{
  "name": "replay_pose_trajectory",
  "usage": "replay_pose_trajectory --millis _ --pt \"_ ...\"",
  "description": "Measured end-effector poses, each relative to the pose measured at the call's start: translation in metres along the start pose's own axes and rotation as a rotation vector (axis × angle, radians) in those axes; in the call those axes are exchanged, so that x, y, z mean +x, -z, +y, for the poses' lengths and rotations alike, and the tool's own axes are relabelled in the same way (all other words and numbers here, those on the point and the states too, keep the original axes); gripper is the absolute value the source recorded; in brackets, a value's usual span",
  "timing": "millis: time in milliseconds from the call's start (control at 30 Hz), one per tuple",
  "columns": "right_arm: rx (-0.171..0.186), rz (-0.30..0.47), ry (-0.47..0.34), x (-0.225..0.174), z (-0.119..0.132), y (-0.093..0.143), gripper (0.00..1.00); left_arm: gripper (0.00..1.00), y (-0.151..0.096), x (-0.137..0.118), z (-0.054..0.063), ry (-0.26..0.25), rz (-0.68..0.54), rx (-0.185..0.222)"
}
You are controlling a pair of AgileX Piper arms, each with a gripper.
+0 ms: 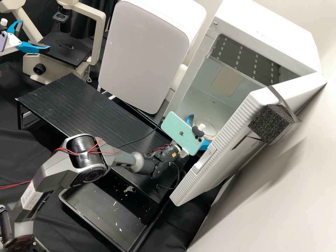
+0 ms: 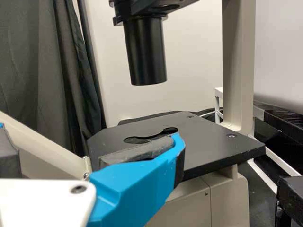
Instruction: Take the petri dish out of the incubator
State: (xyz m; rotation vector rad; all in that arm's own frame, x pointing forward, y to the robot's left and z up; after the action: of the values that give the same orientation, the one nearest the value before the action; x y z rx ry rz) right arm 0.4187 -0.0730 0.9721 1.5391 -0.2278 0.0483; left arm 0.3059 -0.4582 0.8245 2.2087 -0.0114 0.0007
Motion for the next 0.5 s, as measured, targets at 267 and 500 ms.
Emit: replay_pose_trajectory --millis 267,500 --pt "0.005 0.006 -0.004 0.0013 0.0017 0.0014 0.00 1.00 0.0000 0.0000 0.0000 0.000 0.000 0.000" --pt "0.005 0.007 -0.003 0.0013 0.0016 0.0015 0.00 1.00 0.0000 0.0000 0.0000 0.000 0.000 0.000"
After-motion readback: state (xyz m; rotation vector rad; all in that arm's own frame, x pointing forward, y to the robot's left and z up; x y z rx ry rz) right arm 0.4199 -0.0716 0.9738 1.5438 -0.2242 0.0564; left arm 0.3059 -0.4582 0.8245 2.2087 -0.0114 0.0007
